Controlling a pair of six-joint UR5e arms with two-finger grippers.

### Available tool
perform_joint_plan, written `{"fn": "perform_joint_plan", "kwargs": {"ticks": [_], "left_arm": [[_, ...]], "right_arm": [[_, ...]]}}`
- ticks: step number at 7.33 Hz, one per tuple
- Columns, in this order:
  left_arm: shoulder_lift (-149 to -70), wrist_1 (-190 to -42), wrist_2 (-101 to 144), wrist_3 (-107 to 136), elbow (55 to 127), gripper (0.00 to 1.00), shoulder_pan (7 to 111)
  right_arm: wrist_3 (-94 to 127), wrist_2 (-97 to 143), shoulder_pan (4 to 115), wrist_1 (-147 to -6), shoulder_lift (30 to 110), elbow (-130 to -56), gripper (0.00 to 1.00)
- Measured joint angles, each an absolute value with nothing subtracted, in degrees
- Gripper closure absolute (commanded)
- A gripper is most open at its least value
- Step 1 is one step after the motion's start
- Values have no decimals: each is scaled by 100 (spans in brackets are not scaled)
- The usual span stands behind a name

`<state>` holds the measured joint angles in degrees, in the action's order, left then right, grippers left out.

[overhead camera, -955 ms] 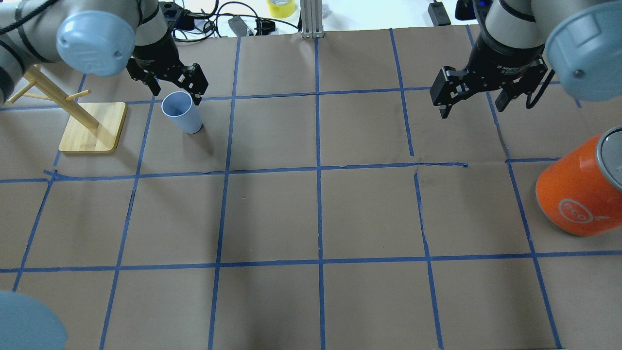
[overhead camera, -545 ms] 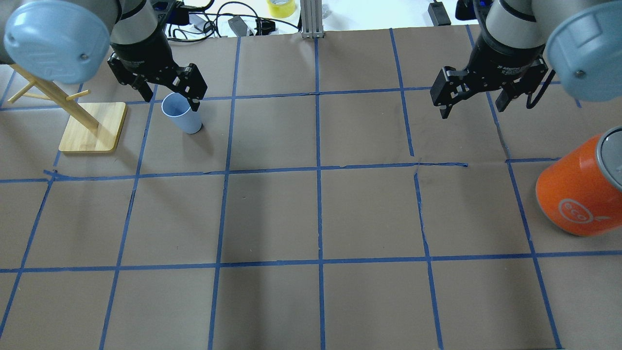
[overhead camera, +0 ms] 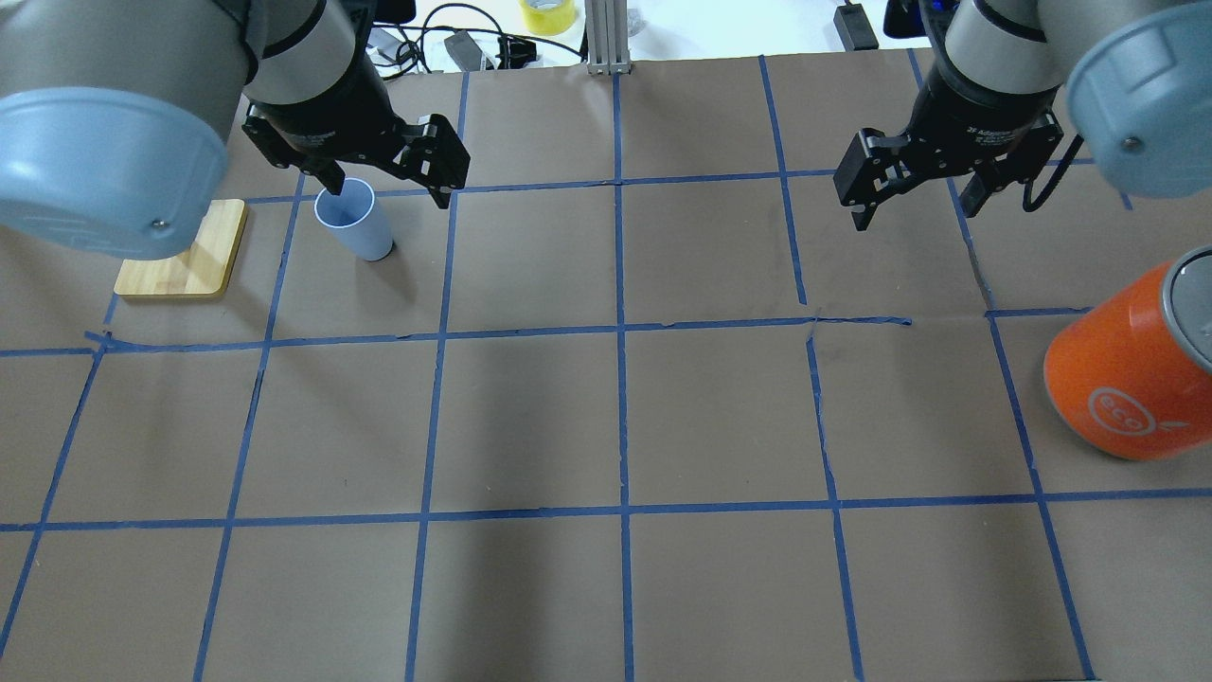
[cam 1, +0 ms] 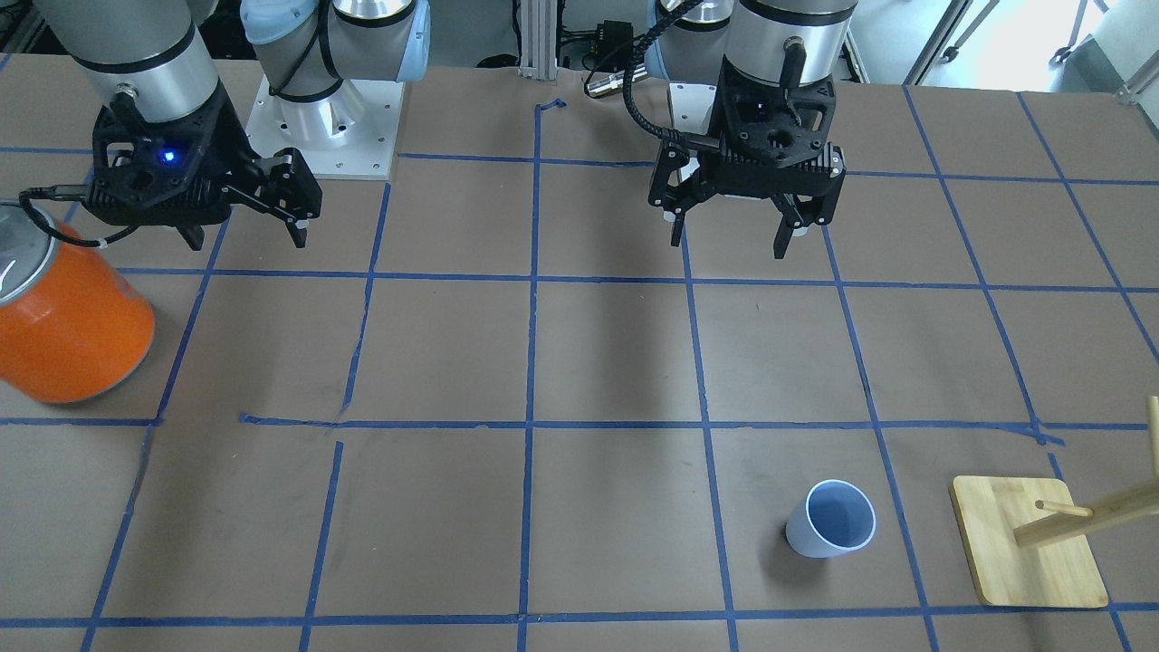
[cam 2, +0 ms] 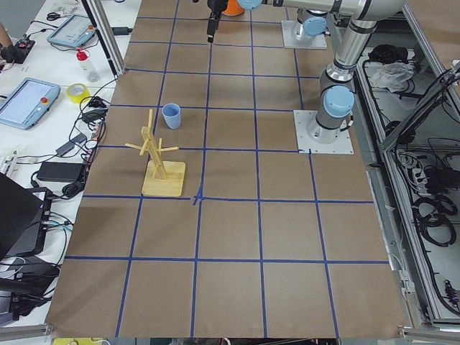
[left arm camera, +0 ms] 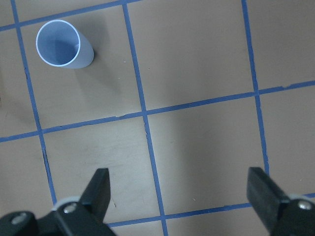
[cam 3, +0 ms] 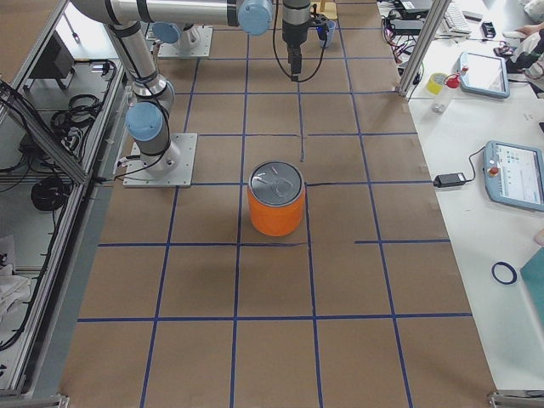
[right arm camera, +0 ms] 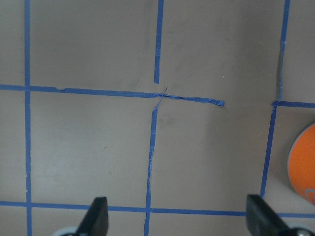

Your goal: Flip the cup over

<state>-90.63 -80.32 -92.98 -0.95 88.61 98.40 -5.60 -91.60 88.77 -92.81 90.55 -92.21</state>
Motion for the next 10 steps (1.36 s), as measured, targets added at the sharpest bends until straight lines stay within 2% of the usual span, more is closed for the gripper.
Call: {"fn": "perform_joint_plan", "kwargs": {"ticks": [10], "left_arm": [[-8987,-8076,-9100,446,8863,0,9545]], "right_arm": [[-598,-9130,8875,-9295,9017,-9246,0]]}}
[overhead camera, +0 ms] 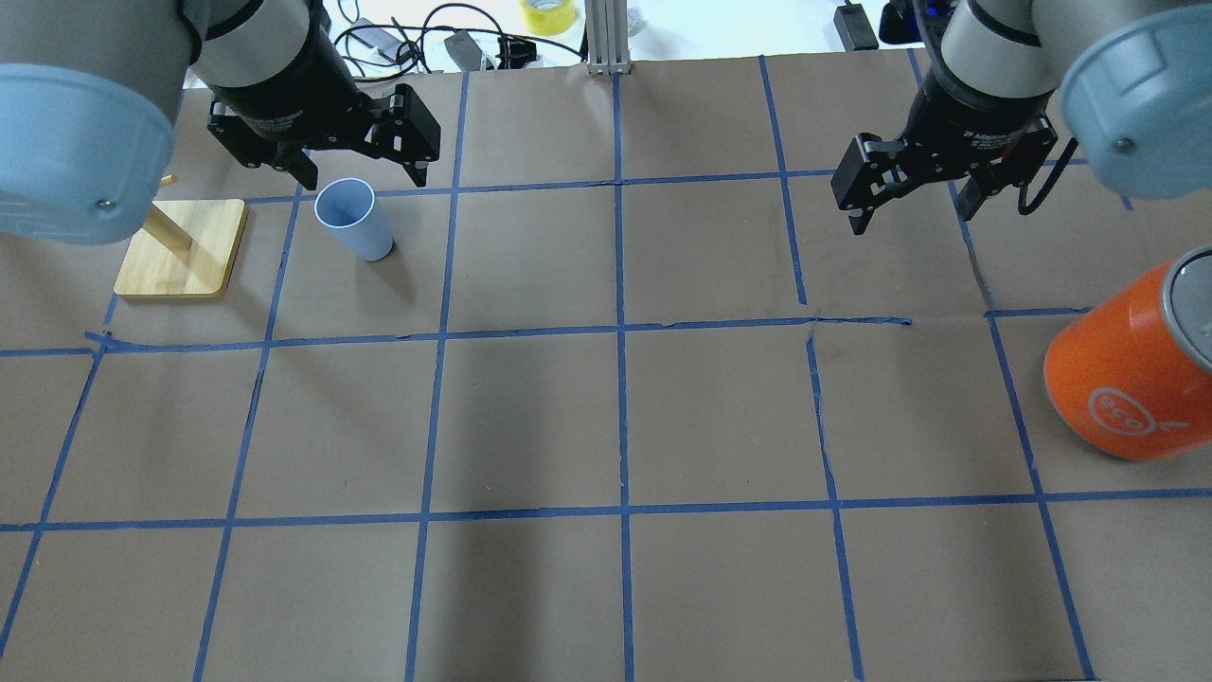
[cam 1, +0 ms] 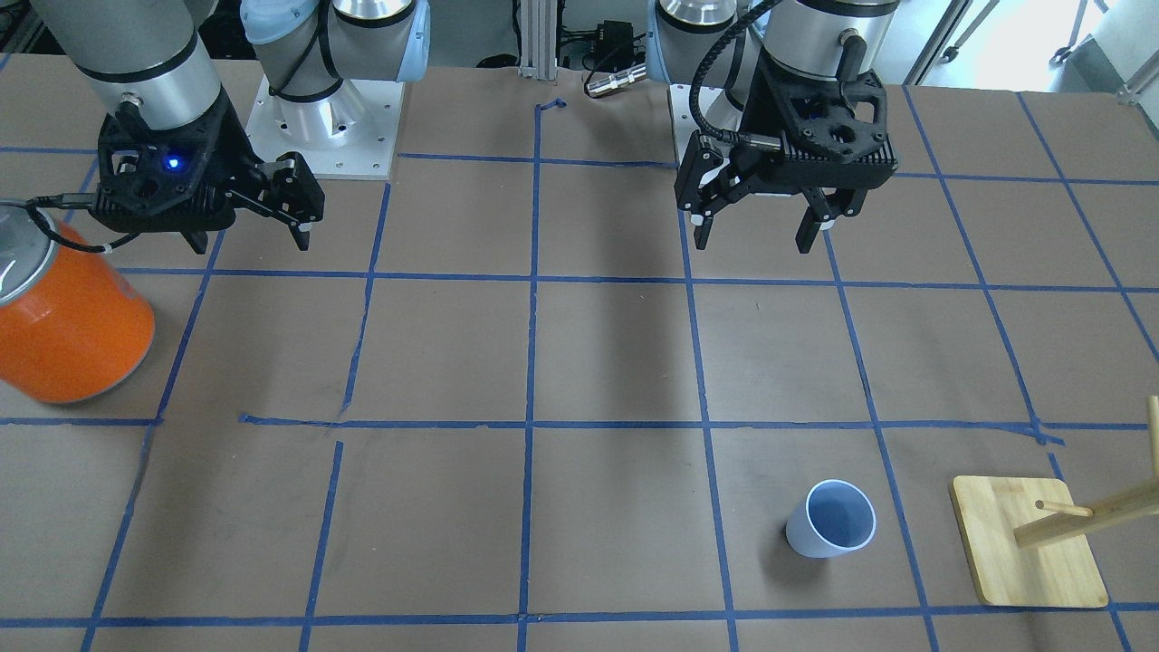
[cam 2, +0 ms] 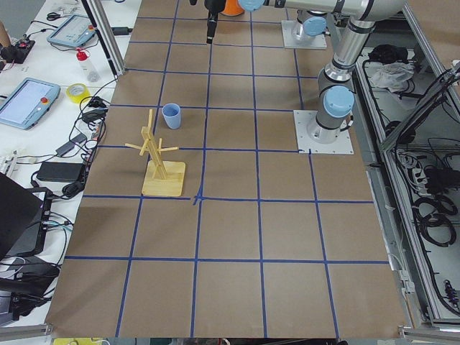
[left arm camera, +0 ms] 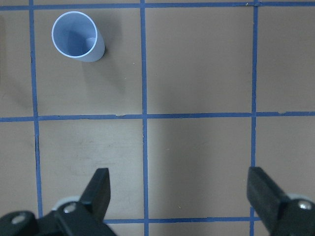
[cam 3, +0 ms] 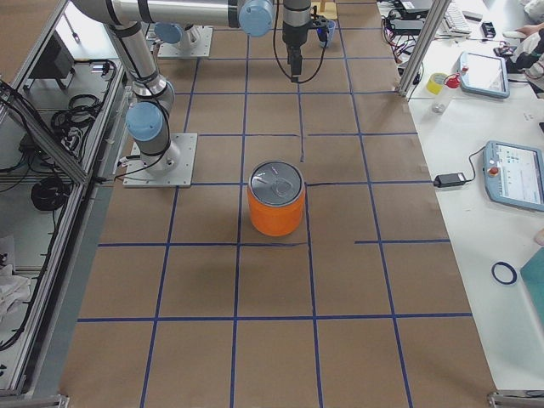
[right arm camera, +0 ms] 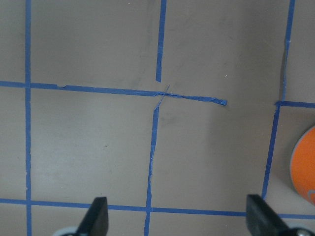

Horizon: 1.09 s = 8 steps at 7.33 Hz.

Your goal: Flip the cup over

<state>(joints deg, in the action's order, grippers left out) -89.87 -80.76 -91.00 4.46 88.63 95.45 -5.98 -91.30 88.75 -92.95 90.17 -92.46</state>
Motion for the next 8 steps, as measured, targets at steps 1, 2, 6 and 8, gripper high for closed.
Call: {"fn": "perform_joint_plan", "kwargs": {"ticks": [1,2,6,8], "left_arm": [[-8985,-8077,-9097,442,8864,0,9545],[-8983,-8077,-9092,440,8863,0,9542],[-8975,-8073,-9086,439,8861,0,9537],[-8974,-8071,-9080,439,8860,0,9536]], "right_arm": [[-597,-9130,8877,-9317,9013,-9246,0],[-596,-9131,8877,-9327,9007,-9246,0],[-590,-9148,8862,-9365,9001,-9246,0],[-595,-9169,8857,-9360,9022,-9245,0]]}}
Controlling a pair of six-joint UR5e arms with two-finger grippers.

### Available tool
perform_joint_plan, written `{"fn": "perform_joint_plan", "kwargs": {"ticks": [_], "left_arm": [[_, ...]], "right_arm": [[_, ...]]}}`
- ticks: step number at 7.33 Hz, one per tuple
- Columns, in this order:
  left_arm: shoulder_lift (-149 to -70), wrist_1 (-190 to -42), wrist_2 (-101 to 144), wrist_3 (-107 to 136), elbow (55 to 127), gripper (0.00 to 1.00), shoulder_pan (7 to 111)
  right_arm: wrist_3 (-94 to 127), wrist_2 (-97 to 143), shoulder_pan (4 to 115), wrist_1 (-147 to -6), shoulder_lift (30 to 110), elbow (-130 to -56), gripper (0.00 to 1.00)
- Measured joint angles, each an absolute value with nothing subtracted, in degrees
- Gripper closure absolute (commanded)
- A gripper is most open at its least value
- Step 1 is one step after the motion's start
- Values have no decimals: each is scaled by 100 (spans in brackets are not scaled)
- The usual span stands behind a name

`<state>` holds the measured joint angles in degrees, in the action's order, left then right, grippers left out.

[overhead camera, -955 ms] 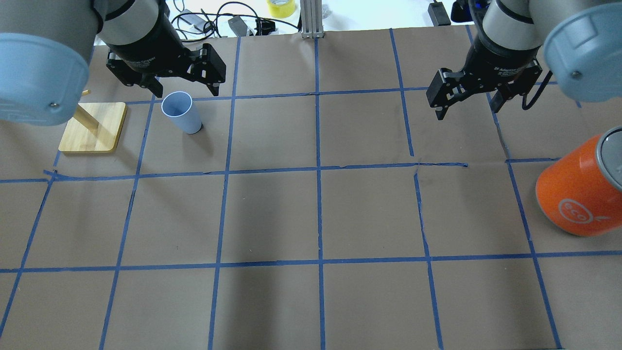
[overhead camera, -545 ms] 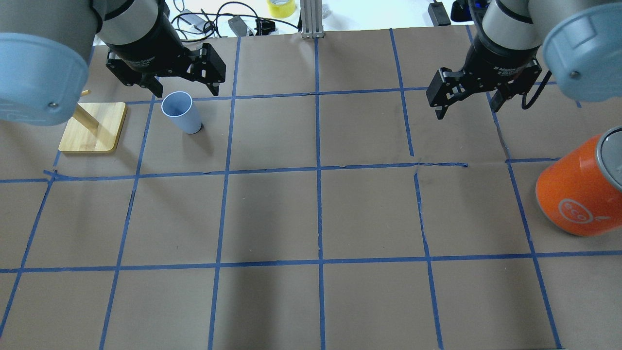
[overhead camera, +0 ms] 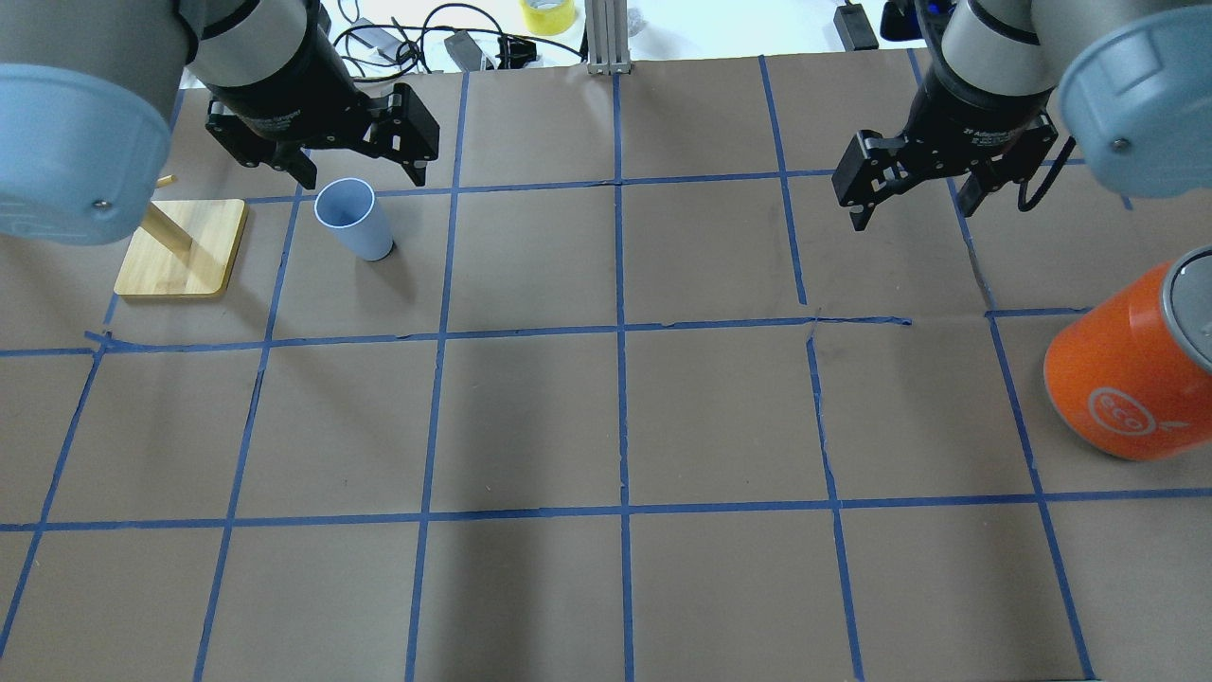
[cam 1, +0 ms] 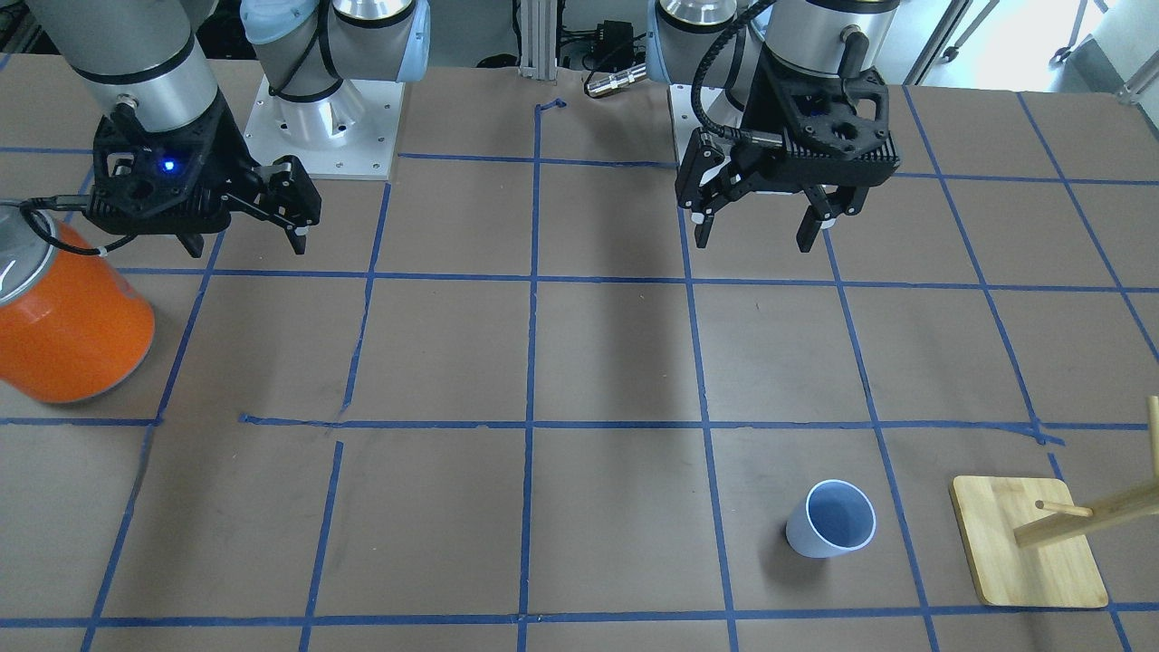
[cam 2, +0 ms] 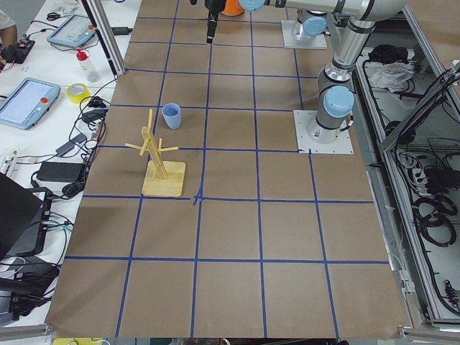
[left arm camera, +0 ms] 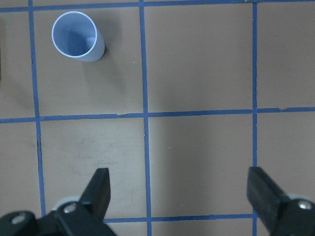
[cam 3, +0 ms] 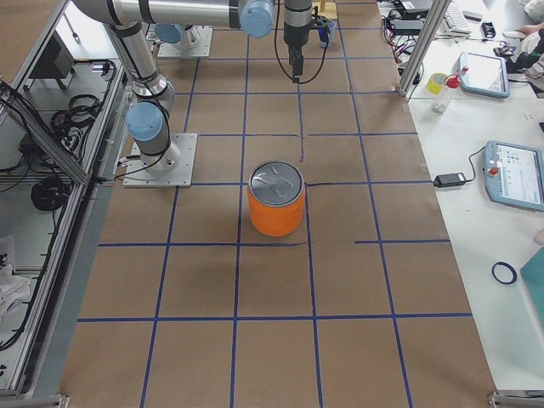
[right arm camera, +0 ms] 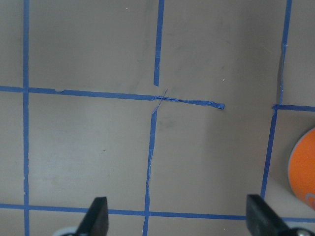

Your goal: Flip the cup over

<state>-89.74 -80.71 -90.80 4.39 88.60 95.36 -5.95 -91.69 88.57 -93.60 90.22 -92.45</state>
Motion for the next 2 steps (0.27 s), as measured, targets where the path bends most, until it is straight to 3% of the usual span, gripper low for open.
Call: {"fn": "perform_joint_plan", "kwargs": {"ticks": [2], "left_arm": [[-8974,-8073,-9075,439,8860,0,9534]], "right_arm": [[-597,-9177,8853,-9332,9074,-9239,0]]}}
